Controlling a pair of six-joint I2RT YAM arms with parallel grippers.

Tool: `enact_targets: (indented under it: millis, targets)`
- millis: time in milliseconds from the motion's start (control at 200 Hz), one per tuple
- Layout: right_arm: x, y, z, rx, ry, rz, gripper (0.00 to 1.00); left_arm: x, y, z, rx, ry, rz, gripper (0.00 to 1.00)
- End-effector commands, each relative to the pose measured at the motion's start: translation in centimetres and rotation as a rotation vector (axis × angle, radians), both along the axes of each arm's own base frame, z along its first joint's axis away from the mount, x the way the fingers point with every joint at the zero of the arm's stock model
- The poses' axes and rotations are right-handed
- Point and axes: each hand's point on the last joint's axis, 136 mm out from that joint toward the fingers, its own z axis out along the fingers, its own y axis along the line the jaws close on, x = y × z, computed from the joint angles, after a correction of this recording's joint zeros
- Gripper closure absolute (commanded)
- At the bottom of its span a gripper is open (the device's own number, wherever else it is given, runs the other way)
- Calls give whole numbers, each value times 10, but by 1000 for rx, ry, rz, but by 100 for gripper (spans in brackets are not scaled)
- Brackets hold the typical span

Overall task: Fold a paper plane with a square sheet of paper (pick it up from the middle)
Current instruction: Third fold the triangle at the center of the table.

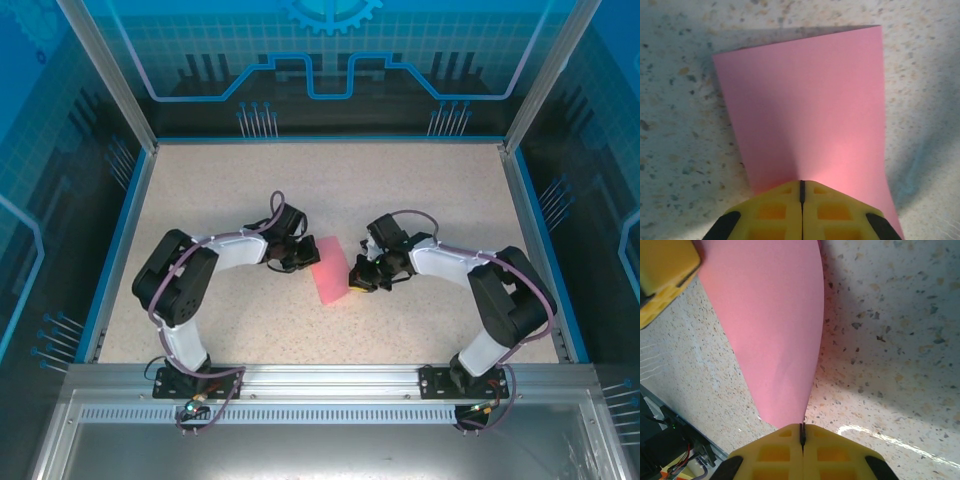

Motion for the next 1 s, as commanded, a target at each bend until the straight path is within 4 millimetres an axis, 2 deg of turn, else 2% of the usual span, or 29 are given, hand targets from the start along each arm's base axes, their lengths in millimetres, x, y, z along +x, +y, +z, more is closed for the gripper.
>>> enact_targets:
  millis: [0, 260, 540, 995]
  targets:
    - [6, 11, 4, 5, -3, 12, 100, -8, 8, -17, 65, 27, -20, 95]
    - [17, 42, 7, 50, -24, 88, 100, -11, 14, -29, 106, 60, -22, 96]
    - [29, 64, 2, 79, -60, 119, 100, -11, 13, -24, 105, 52, -28, 97]
    - [39, 66, -14, 51, -67, 98, 100, -15, 16, -29, 107, 68, -17, 97]
